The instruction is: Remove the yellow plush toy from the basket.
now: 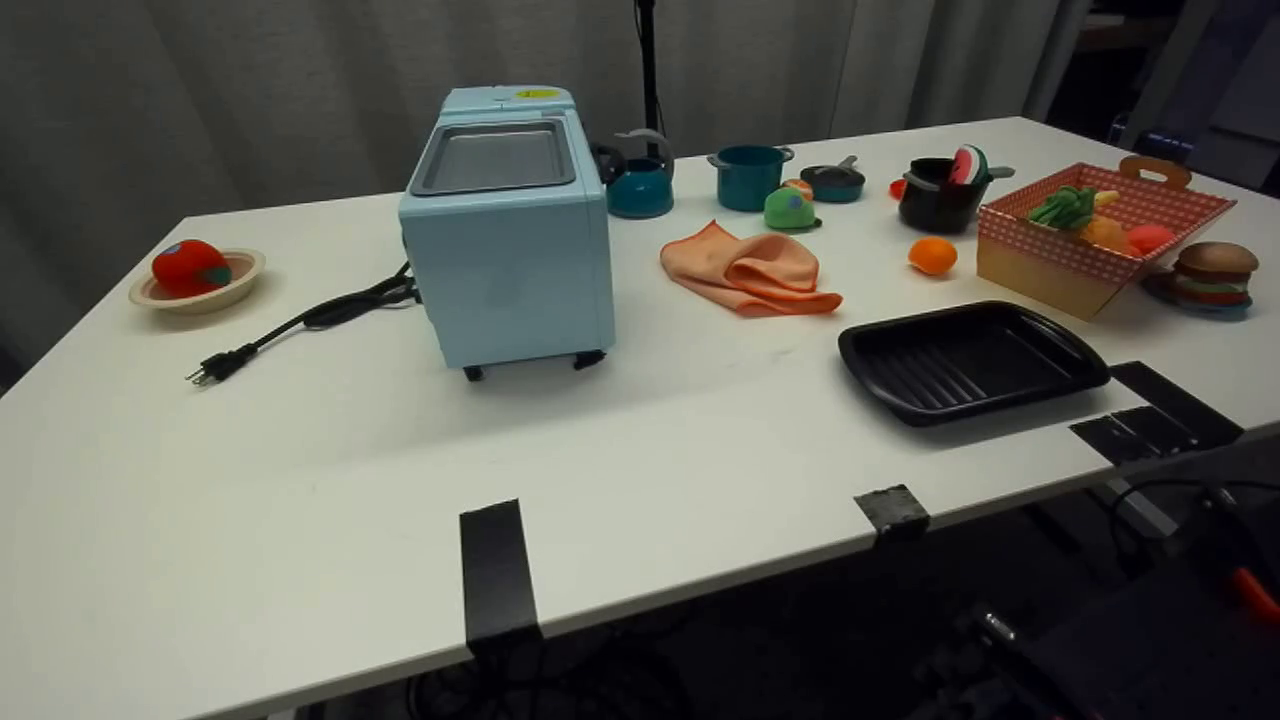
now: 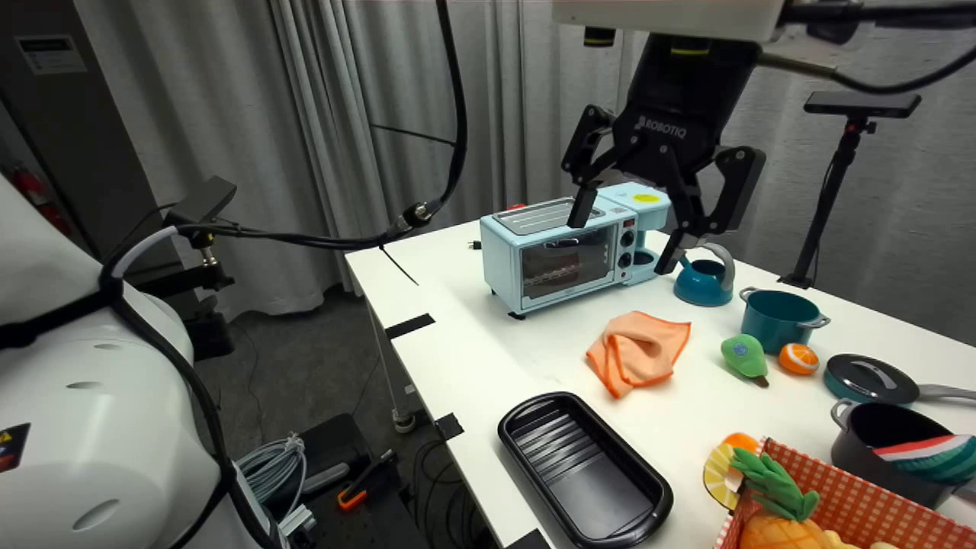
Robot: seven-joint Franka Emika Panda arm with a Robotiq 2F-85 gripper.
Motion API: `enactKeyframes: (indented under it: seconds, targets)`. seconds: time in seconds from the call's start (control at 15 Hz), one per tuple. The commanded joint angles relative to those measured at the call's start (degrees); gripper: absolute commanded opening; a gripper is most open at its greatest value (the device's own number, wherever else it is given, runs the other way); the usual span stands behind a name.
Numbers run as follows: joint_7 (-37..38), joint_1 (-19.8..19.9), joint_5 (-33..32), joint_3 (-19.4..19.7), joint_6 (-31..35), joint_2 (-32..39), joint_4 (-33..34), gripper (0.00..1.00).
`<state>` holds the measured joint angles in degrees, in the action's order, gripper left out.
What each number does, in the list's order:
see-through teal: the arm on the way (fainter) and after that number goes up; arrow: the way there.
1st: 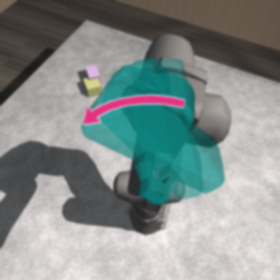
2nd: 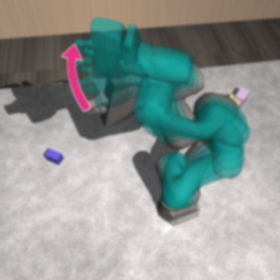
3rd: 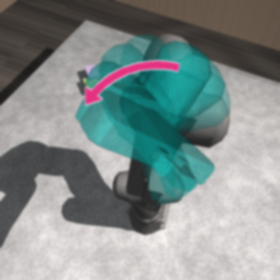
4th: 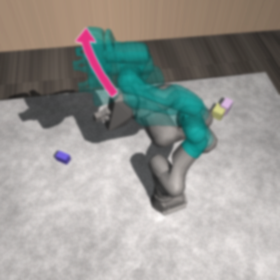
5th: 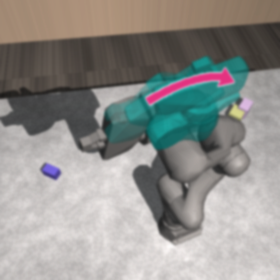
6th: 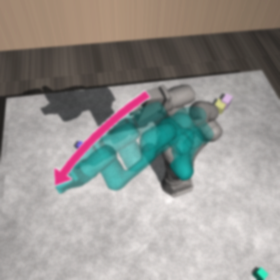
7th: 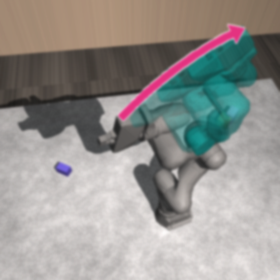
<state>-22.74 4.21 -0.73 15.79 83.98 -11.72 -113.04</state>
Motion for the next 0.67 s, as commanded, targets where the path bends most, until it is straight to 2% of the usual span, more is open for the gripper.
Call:
enactKeyframes:
  seconds: [0.0,0.4,0.6]
  targets:
    - [-0.25,1.44,0.22,-1.28,-0.16,0.15,0.17,1.00]
    - [-0.25,1.44,0.22,-1.28,-0.16,0.15,0.17,1.00]
    - [0.38,1.63,0.69,-1.53,3.13,0.41,0.91,1.00]
